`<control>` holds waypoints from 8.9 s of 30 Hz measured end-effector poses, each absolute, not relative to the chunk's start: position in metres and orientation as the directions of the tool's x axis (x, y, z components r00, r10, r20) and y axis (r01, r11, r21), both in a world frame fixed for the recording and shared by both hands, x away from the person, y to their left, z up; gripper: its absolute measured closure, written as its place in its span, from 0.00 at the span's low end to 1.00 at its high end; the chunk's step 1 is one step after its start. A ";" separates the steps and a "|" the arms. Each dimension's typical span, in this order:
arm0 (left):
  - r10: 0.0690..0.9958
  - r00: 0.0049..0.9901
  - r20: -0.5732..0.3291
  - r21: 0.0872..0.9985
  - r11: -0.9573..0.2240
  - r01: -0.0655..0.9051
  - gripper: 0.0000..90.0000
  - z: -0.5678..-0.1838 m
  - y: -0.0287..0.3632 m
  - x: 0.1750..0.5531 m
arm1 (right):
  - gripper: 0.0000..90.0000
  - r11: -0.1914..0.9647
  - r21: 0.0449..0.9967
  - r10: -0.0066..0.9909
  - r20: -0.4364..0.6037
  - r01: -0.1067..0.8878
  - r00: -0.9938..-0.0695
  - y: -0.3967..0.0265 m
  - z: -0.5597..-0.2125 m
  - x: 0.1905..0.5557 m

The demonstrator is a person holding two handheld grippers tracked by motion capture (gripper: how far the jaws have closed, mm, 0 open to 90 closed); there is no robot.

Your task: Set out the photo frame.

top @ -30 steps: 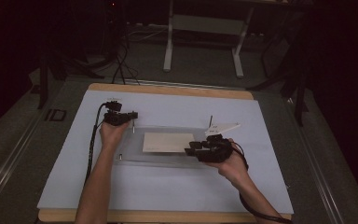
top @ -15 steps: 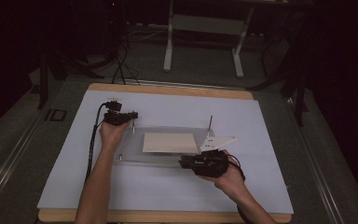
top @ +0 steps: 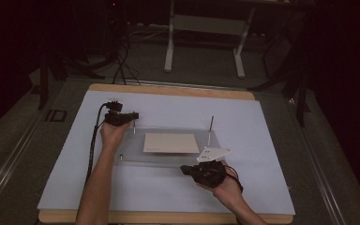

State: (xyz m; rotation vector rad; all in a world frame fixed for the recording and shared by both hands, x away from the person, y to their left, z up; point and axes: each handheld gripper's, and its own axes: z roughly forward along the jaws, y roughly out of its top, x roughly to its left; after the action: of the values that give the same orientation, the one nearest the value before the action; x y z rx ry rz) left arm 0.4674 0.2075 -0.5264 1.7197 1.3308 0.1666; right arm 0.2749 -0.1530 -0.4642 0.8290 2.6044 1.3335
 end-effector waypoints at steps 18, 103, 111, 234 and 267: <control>0.807 0.405 -0.429 0.718 0.033 0.696 0.92 -0.529 0.210 0.469 | 1.00 0.410 0.820 0.575 0.107 0.399 -0.811 -0.152 -0.457 0.276; 0.816 0.564 -0.125 0.885 -0.166 0.436 0.62 -0.480 0.250 0.384 | 1.00 0.295 0.852 0.640 0.160 0.432 -0.752 -0.152 -0.393 0.356; 0.784 0.614 -0.090 0.889 -0.214 0.404 0.60 -0.483 0.250 0.379 | 1.00 0.288 0.853 0.648 0.162 0.436 -0.744 -0.151 -0.389 0.364; 0.812 0.577 -0.088 0.920 -0.155 0.359 0.40 -0.491 0.189 0.438 | 0.60 0.287 0.873 0.788 0.020 0.395 -0.616 -0.230 -0.472 0.449; 0.847 0.521 -0.109 0.920 -0.113 0.376 0.41 -0.485 0.186 0.418 | 0.57 0.303 0.873 0.815 -0.030 0.382 -0.579 -0.221 -0.470 0.433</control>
State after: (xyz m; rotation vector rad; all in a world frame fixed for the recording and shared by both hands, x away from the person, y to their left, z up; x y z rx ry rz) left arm 0.4179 0.1855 -0.4852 1.7092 1.0395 0.5585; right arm 0.4327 -0.2211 -0.4705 1.0623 2.1020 1.2128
